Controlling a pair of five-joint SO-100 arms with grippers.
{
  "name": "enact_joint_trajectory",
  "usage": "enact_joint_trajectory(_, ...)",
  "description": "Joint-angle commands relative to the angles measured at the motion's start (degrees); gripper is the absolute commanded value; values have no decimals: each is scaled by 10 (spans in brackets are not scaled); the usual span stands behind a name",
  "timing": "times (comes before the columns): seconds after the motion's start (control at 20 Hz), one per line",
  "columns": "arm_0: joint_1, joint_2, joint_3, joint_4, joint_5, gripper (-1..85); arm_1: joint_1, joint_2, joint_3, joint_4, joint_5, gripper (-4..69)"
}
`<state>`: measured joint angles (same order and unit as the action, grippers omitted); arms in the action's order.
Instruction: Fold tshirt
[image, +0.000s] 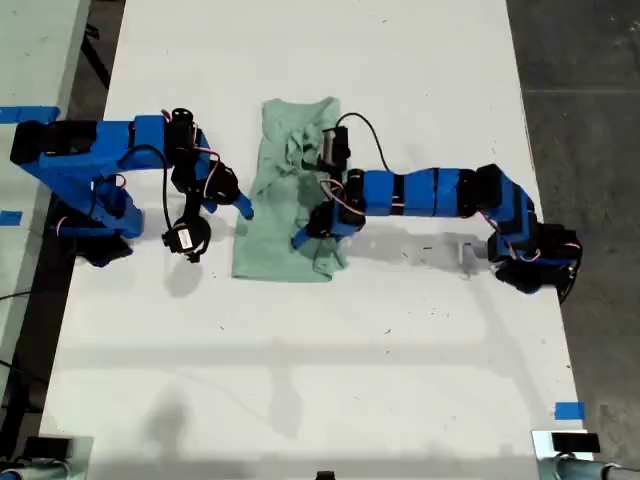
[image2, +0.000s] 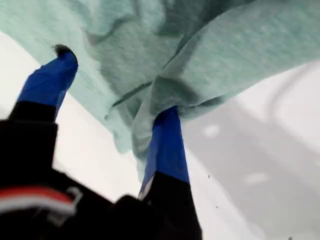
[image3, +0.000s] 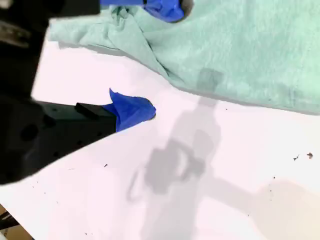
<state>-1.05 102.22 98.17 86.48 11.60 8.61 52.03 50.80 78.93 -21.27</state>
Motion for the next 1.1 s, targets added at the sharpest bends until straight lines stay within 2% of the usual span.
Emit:
enact_joint_trajectory(0.0,10,14,-6,-6,-6,233,1,128,-25,32,-17,311)
enact_joint_trajectory(0.4,11,14,-10,-6,-6,231,16,314,35,120,-28,299)
enact_joint_trajectory(0.9,11,4,-11,-8,-7,231,24,333,63,121,-36,292)
enact_joint_trajectory(1.05,3,-16,12,-36,-4,233,24,332,67,120,-36,290)
